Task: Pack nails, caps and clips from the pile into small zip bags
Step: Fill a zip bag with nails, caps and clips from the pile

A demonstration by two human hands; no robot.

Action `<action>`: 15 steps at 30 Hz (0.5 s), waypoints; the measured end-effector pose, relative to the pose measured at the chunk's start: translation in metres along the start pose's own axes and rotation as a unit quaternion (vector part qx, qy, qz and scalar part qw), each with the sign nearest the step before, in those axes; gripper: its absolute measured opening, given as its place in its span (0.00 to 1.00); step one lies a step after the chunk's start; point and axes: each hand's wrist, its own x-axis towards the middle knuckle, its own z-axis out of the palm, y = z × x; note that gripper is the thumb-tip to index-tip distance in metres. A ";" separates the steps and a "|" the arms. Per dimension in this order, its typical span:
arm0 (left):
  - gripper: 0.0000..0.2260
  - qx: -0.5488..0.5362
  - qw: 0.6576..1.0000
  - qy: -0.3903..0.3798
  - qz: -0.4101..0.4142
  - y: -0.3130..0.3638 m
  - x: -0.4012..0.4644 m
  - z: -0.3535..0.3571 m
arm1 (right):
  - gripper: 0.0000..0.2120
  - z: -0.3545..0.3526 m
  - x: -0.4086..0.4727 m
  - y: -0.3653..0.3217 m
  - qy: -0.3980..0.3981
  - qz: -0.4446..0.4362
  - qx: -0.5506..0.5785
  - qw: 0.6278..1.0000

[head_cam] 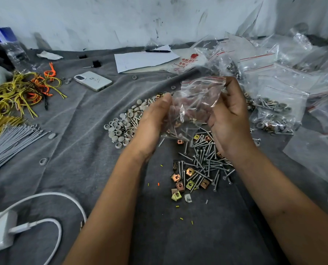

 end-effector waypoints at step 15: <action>0.11 0.050 0.996 0.057 -0.051 -0.001 0.000 -0.025 | 0.12 -0.021 0.008 0.012 0.126 0.148 -0.083 0.977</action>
